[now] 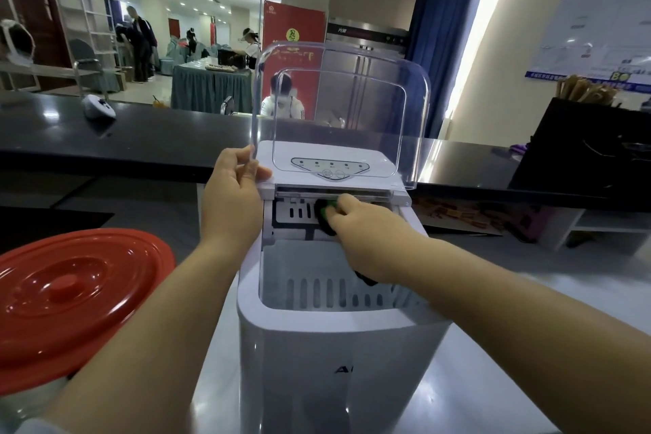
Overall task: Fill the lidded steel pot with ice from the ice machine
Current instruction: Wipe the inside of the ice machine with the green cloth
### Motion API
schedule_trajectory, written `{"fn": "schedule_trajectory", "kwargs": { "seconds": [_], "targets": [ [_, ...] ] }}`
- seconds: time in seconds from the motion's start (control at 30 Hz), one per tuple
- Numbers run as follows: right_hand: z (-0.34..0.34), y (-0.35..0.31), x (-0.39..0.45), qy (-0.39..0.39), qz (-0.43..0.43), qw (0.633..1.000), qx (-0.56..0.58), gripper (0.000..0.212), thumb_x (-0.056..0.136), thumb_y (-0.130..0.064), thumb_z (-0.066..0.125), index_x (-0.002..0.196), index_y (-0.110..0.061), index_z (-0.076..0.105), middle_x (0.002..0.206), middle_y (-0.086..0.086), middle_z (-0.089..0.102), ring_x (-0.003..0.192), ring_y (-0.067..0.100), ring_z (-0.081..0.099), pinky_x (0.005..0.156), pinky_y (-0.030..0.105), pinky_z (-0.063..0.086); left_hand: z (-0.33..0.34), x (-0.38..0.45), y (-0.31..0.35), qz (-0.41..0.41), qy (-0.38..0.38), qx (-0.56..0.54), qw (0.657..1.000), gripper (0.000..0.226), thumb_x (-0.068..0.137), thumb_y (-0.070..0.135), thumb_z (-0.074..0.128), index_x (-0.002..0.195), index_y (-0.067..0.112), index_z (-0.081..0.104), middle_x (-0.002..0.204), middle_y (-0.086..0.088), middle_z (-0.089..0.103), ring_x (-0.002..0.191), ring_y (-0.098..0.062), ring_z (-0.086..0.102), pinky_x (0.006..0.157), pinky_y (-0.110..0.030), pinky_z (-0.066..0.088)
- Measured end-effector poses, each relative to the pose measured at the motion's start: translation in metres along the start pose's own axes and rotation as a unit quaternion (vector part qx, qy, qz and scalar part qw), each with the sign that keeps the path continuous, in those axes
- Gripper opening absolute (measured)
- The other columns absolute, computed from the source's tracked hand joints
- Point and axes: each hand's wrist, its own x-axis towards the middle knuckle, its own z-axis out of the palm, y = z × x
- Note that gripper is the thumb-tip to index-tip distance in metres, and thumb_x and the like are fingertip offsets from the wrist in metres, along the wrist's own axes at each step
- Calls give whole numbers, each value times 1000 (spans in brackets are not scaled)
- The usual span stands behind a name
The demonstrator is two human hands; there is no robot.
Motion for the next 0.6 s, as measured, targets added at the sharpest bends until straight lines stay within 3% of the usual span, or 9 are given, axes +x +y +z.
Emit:
{"fn": "schedule_trajectory", "kwargs": {
  "seconds": [0.17,0.3,0.43,0.6],
  "targets": [
    [-4,5,-7,-27,49,998,-26,24,83,5,46,104,-6,50,104,9,38,59,21,39,48,31,29,-1,0,-1,-3,-4,-9,1000,14,100,25,39,109,29,49,91,6,66,92,-7,60,80,-23,43],
    [-4,16,-12,-55,91,994,-23,11,88,0,46,96,-6,49,95,7,32,67,25,44,60,36,38,-2,-1,-3,-8,-9,-18,1000,17,100,25,38,112,29,50,93,6,67,93,-7,60,75,-17,41],
    [0,22,-11,-30,50,998,32,25,96,-14,44,119,-12,54,103,5,42,85,26,52,76,39,49,-4,-1,-4,-12,-18,-26,999,22,101,24,38,119,26,50,95,5,67,95,-9,60,79,-20,42],
    [-10,5,-15,31,-27,978,204,36,99,-28,46,134,-23,50,110,-3,46,99,19,50,86,33,43,-4,1,-6,-12,-28,-43,999,25,101,21,38,122,24,50,97,3,68,93,-9,60,71,-15,40]
  ]
}}
